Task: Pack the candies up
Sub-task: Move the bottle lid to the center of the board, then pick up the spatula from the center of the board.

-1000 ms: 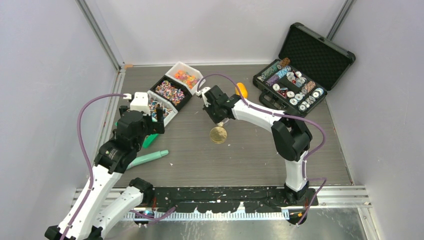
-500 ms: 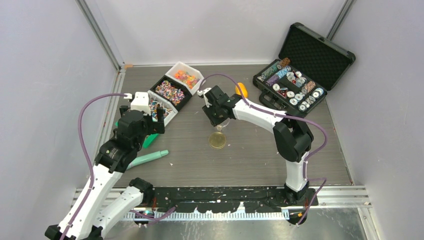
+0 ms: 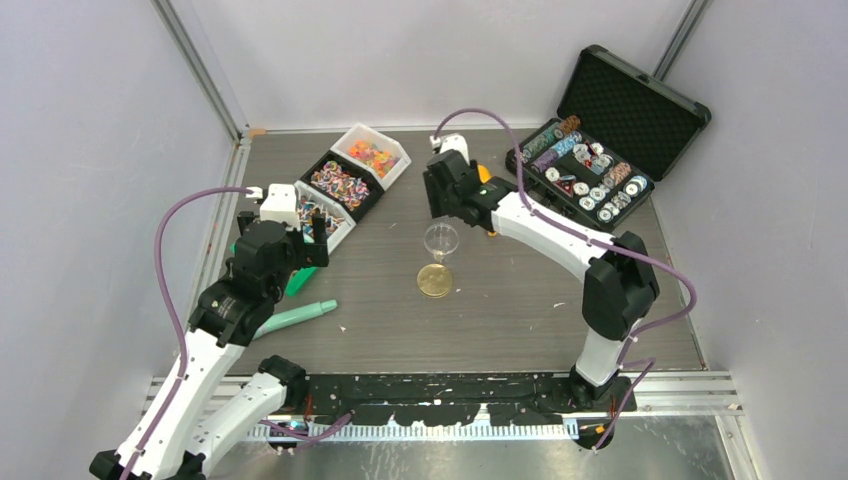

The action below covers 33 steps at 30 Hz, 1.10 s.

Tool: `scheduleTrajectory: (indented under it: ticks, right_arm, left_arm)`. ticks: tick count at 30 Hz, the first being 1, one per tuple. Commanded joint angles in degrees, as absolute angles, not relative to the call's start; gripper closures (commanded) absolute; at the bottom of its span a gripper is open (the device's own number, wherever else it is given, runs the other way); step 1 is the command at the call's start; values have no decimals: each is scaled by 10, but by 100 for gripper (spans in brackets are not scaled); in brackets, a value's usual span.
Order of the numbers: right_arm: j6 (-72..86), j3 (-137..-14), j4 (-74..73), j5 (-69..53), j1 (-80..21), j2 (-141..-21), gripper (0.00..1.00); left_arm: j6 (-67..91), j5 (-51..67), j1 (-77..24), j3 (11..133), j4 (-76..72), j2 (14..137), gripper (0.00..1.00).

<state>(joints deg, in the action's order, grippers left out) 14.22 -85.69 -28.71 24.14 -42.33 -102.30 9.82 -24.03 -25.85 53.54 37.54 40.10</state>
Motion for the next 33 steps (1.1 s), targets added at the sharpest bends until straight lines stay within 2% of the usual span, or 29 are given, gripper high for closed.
scheduleTrajectory:
  ticks: [1,9,14,25,33]
  right_arm:
    - [186,-842,-239,299,-380,-1000,31]
    - [210,-816,-225,266,-308,-1050,34]
    - [203,-819,-216,250,-284,-1097,40]
    - [202,-807,-211,239,-271,-1143,49]
    - [201,-807,-216,240,-266,-1155,51]
  left_arm:
    - [98,-251,-263,534,349,388,0]
    - [97,-247,-269,529,346,383,0]
    - [95,-227,-272,531,344,382,0]
    - [92,-227,-272,528,342,385,0]
    - [91,-229,-272,528,341,388,0]
